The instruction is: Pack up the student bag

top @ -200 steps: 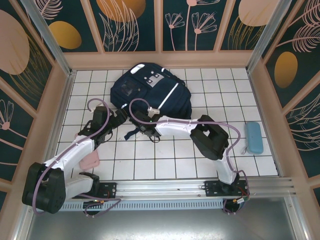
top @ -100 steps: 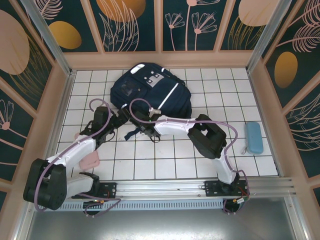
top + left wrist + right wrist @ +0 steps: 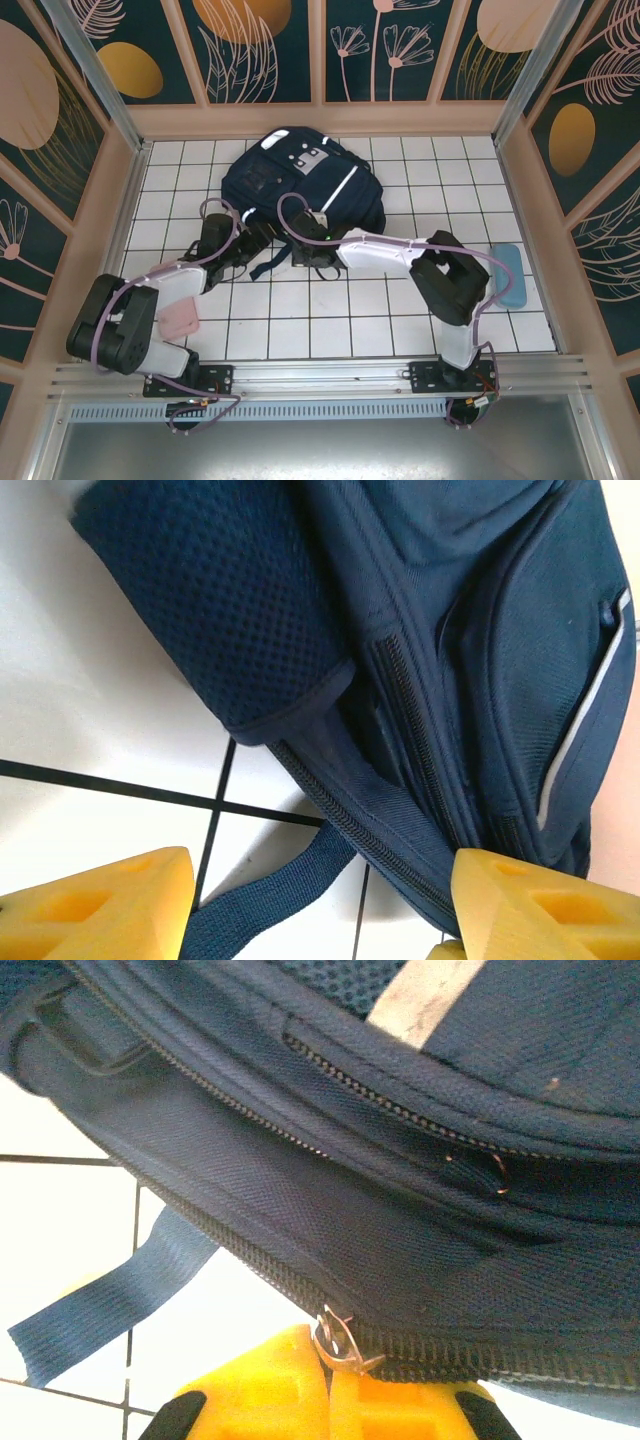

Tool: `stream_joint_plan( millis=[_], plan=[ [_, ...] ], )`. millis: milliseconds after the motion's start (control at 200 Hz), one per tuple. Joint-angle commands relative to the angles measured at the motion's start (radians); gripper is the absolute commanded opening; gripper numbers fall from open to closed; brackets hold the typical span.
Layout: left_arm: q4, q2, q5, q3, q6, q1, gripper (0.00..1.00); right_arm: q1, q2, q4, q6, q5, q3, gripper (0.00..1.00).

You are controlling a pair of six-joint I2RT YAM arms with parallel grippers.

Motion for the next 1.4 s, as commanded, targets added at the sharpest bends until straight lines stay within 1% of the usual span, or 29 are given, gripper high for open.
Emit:
stream_joint_plan(
  millis=[0,130,200,230,275,335,395,440,566,686,846,1006,1121,1246,1396],
  plan=[
    [0.089,0.053,0.020,0.032,-0.051,-0.027,0.68,0.009,-0.058,0.070,-0.098,-0.128,-0.006,0.00],
    [0.172,0.119,0.032,0.033,-0.110,-0.042,0.64,0.009,-0.071,0.102,-0.106,-0.153,-0.005,0.00],
    [0.297,0.155,0.080,0.013,-0.161,-0.044,0.62,0.007,-0.071,0.106,-0.105,-0.154,-0.006,0.00],
    [0.353,0.169,0.101,0.005,-0.185,-0.044,0.62,0.007,-0.071,0.103,-0.106,-0.177,-0.007,0.00],
    [0.416,0.189,0.120,-0.001,-0.215,-0.043,0.59,0.007,-0.072,0.099,-0.105,-0.175,-0.011,0.00],
    [0.440,0.202,0.119,0.000,-0.232,-0.043,0.54,0.007,-0.076,0.094,-0.106,-0.169,-0.021,0.00],
    [0.435,0.203,0.101,0.002,-0.233,-0.043,0.49,0.007,-0.083,0.086,-0.103,-0.162,-0.032,0.00],
    [0.417,0.199,0.082,0.003,-0.229,-0.043,0.43,0.007,-0.089,0.079,-0.102,-0.162,-0.040,0.00],
    [0.361,0.189,0.039,0.006,-0.215,-0.043,0.30,0.005,-0.114,0.055,-0.093,-0.105,-0.060,0.00],
    [0.304,0.172,-0.018,0.003,-0.194,-0.042,0.19,-0.001,-0.145,0.018,-0.082,-0.050,-0.085,0.00],
    [0.222,0.125,-0.104,0.003,-0.146,-0.039,0.15,-0.020,-0.198,-0.073,-0.084,0.042,-0.139,0.00],
    [0.201,0.111,-0.114,0.000,-0.125,-0.020,0.13,-0.073,-0.281,-0.167,-0.112,0.116,-0.221,0.00],
    [0.204,0.111,-0.113,-0.007,-0.122,-0.012,0.10,-0.132,-0.342,-0.188,-0.144,0.122,-0.273,0.00],
    [0.207,0.117,-0.109,-0.006,-0.120,-0.007,0.09,-0.170,-0.388,-0.173,-0.205,0.058,-0.297,0.00],
    [0.187,0.108,-0.120,-0.005,-0.106,0.007,0.07,-0.210,-0.387,-0.220,-0.229,0.131,-0.295,0.00]
  ],
)
